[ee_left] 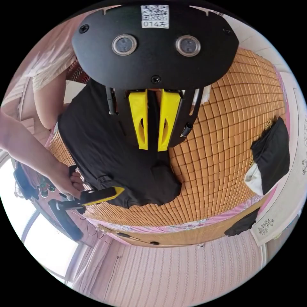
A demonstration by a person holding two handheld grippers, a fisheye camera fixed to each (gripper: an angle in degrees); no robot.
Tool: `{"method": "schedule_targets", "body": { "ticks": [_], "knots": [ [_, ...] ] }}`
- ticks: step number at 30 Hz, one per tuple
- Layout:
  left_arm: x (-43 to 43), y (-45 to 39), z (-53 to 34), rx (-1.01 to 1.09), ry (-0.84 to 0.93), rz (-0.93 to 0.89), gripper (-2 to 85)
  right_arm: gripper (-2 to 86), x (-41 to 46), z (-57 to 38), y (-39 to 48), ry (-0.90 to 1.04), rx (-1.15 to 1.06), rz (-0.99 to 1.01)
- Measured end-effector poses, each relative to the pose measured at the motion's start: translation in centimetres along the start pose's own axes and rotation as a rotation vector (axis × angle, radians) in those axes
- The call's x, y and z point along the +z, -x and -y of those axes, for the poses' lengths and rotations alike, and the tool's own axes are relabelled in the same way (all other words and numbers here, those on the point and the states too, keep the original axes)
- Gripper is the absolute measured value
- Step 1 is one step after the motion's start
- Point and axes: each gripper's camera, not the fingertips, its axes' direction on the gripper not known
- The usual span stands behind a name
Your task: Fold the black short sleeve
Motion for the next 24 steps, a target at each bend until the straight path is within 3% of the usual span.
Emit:
{"method": "schedule_targets", "body": {
  "ticks": [7,10,14,18,21,24],
  "knots": [
    [7.2,1.4,3.5,-0.026,0.096,-0.009,6.5,8.9,4.7,12.0,0.5,0.084,0.043,-0.060],
    [8.1,2.0,3.4,-0.020,0.118,-0.017,5.9,2.2,5.2,14.0,1.0,0.124,0.062,0.010],
    [7.7,3.7,2.0,-0.097,0.072,-0.080,5.1,0.4,3.6,15.8,2.6,0.109,0.024,0.093],
    [7.7,4.9,0.7,-0.140,0.038,-0.112,4.5,1.9,1.0,17.0,3.9,0.039,0.015,-0.085],
    [7.8,5.2,0.1,-0.126,0.021,-0.097,4.2,6.1,2.0,18.8,4.1,0.172,0.012,-0.119],
    [7.7,5.7,-0.4,-0.124,0.015,-0.099,3.8,2.8,1.9,20.1,5.5,0.206,-0.043,-0.159]
  ]
}}
